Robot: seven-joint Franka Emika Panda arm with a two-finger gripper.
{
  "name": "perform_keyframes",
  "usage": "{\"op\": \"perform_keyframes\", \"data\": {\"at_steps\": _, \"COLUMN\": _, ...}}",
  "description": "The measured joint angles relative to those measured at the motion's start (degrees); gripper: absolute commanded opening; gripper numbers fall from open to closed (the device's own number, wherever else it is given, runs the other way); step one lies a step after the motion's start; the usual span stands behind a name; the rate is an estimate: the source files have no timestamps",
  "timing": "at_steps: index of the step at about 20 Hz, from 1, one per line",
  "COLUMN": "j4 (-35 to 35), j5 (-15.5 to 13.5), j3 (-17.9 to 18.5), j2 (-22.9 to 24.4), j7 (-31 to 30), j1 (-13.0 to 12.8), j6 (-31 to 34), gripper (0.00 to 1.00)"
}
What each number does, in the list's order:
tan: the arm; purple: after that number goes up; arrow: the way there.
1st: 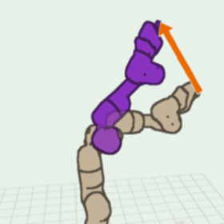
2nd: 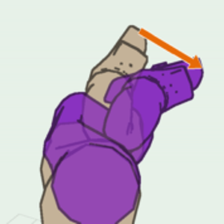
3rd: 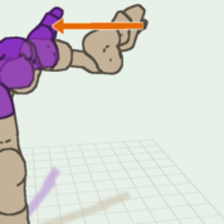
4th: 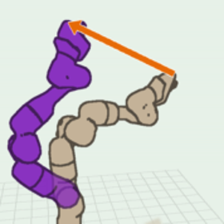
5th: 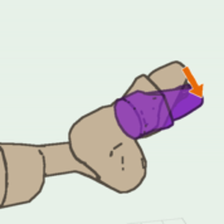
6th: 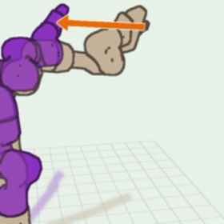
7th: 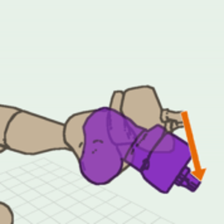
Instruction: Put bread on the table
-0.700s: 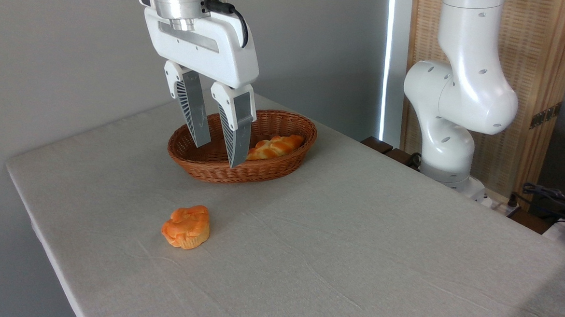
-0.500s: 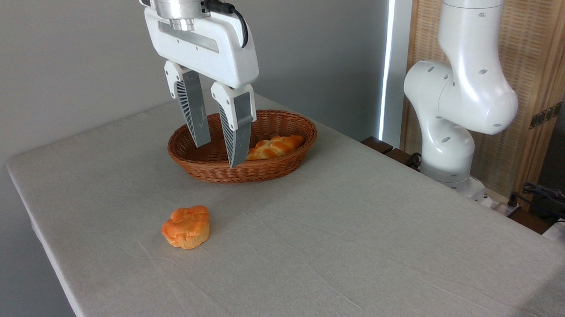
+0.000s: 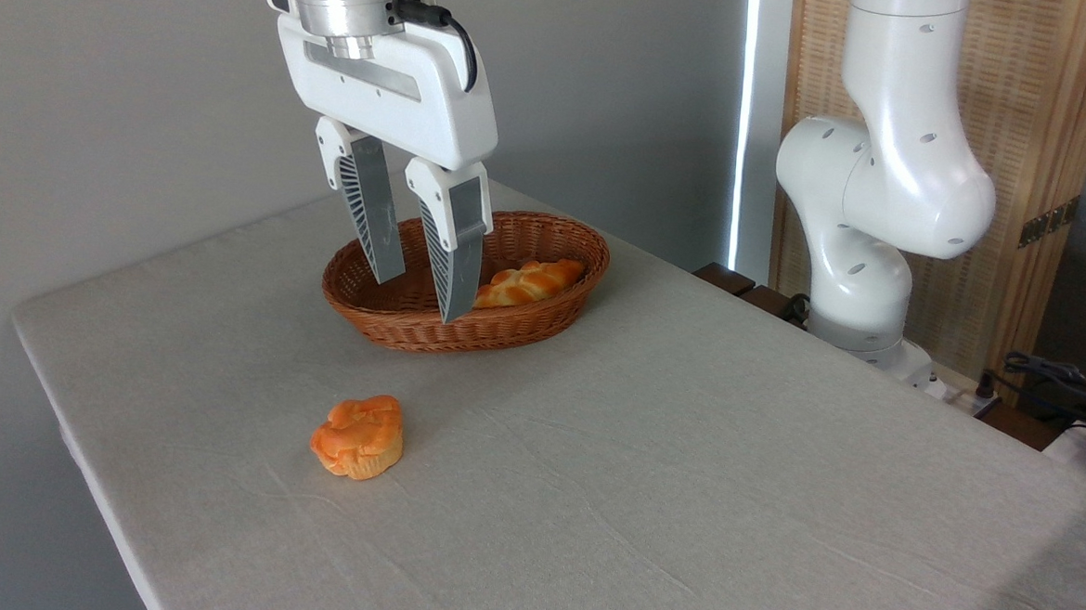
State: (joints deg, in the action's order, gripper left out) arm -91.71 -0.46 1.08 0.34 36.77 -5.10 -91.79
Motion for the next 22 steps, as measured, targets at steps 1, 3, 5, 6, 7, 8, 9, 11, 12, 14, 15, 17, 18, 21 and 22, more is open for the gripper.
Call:
{"op": "perform_keyframes", "data": {"at_steps": 1, "j4": 0.00, "j5": 0.00, "j3": 0.00, "j2": 0.00, "j7": 0.00, "j1": 0.00, "j6": 0.00, "gripper": 1.00}}
{"op": "perform_keyframes", "data": {"at_steps": 3, "j4": -0.01, "j5": 0.00, "j3": 0.00, "j2": -0.01, "j7": 0.00, "j1": 0.00, "j6": 0.00, "gripper": 1.00}}
{"op": "perform_keyframes", "data": {"at_steps": 5, "j4": -0.21, "j5": 0.00, "j3": 0.00, "j2": 0.00, "j7": 0.00, "j1": -0.01, "j6": 0.02, "gripper": 1.00}}
{"op": "perform_keyframes", "data": {"at_steps": 6, "j4": -0.58, "j5": 0.00, "j3": -0.01, "j2": 0.07, "j7": 0.00, "j1": -0.03, "j6": 0.04, "gripper": 1.00}}
{"op": "perform_keyframes", "data": {"at_steps": 7, "j4": -0.88, "j5": 0.00, "j3": -0.01, "j2": 0.16, "j7": 0.00, "j1": -0.05, "j6": 0.04, "gripper": 1.00}}
{"op": "perform_keyframes", "data": {"at_steps": 8, "j4": -1.66, "j5": 0.00, "j3": -0.03, "j2": 0.49, "j7": 0.00, "j1": -0.12, "j6": 0.04, "gripper": 1.00}}
{"op": "perform_keyframes", "data": {"at_steps": 9, "j4": -2.17, "j5": 0.00, "j3": -0.03, "j2": 0.76, "j7": 0.00, "j1": -0.17, "j6": 0.04, "gripper": 1.00}}
{"op": "perform_keyframes", "data": {"at_steps": 11, "j4": -4.03, "j5": 0.00, "j3": -0.03, "j2": 1.97, "j7": 0.00, "j1": -0.38, "j6": 0.06, "gripper": 1.00}}
{"op": "perform_keyframes", "data": {"at_steps": 12, "j4": -5.51, "j5": 0.00, "j3": -0.04, "j2": 3.06, "j7": 0.00, "j1": -0.66, "j6": 0.08, "gripper": 1.00}}
{"op": "perform_keyframes", "data": {"at_steps": 14, "j4": -8.11, "j5": -0.01, "j3": -0.05, "j2": 5.15, "j7": 0.00, "j1": -1.55, "j6": 0.08, "gripper": 1.00}}
{"op": "perform_keyframes", "data": {"at_steps": 15, "j4": -9.03, "j5": -0.01, "j3": -0.05, "j2": 5.95, "j7": 0.00, "j1": -1.99, "j6": 0.06, "gripper": 1.00}}
{"op": "perform_keyframes", "data": {"at_steps": 17, "j4": -11.78, "j5": -0.11, "j3": -0.05, "j2": 8.37, "j7": 0.00, "j1": -3.64, "j6": -0.09, "gripper": 1.00}}
{"op": "perform_keyframes", "data": {"at_steps": 18, "j4": -12.78, "j5": -0.30, "j3": -0.05, "j2": 9.33, "j7": 0.00, "j1": -4.40, "j6": -0.13, "gripper": 1.00}}
{"op": "perform_keyframes", "data": {"at_steps": 21, "j4": -17.03, "j5": -3.96, "j3": -0.08, "j2": 13.71, "j7": -1.26, "j1": -7.36, "j6": -0.12, "gripper": 1.00}}
{"op": "perform_keyframes", "data": {"at_steps": 22, "j4": -18.18, "j5": -4.99, "j3": -0.08, "j2": 14.77, "j7": -1.66, "j1": -7.76, "j6": -0.12, "gripper": 1.00}}
